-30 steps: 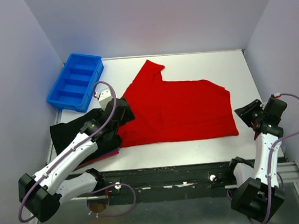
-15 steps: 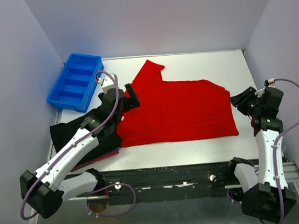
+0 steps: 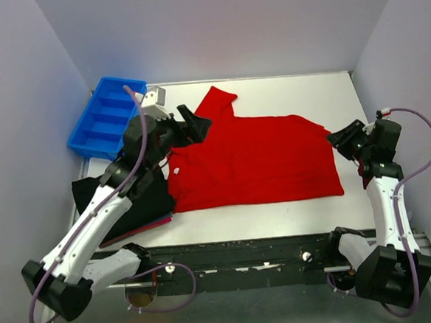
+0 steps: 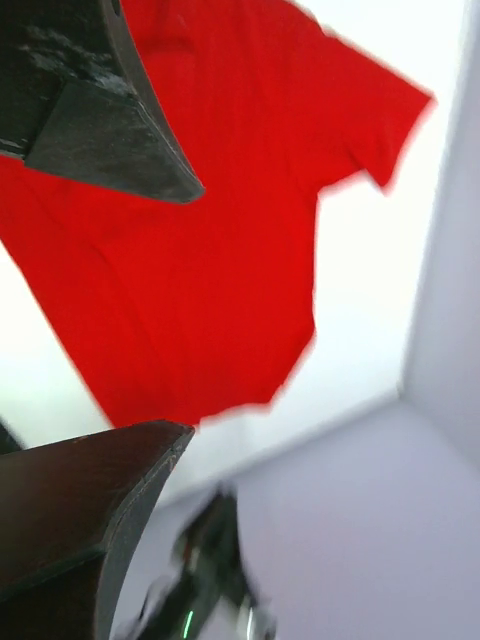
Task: Fold and stack the t-shirts
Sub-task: Fold the flattened tshirt in 1/3 of the way
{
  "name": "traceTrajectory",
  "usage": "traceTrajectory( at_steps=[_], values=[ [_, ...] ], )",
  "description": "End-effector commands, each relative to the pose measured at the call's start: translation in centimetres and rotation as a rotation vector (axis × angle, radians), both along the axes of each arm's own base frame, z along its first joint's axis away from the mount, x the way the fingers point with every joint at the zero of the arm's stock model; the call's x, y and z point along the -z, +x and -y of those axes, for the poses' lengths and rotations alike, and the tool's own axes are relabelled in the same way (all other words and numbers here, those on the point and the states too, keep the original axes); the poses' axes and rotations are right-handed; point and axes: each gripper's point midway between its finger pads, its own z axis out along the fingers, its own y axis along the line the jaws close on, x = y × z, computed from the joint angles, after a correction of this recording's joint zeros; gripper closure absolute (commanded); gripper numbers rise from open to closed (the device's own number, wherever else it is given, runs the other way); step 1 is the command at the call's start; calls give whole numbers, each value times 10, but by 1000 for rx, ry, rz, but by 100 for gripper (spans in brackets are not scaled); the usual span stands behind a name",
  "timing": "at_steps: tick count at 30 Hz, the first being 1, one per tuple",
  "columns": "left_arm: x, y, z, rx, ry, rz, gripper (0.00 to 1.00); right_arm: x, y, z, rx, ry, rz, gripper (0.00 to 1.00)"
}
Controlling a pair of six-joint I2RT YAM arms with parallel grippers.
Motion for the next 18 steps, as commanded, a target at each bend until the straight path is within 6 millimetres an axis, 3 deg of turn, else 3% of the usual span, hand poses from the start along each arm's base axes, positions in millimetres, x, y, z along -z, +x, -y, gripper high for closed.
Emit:
traceTrajectory(
  at_steps=[1,4,9,11,14,16,18],
  values=[
    [-83,-79,29,369,-276,208,1,13,3,3,16,4,-11,53],
    [-91,-92,27,414,-277,262,1,13,5,1,10,11,-8,53],
    [-77,-78,23,352,-207,226,4,11,4,-1,1,14,6,53],
    [-63,-67,19,305,-177,175,9,12,6,-1,2,20,18,53],
    [-55,-62,15,289,-145,148,10,14,5,-2,-5,23,3,53],
    [-43,-60,17,303,-103,128,1,17,4,-3,-18,19,-1,53],
    [-16,-53,25,337,-18,59,1,21,3,-2,-8,14,-5,53]
  ],
)
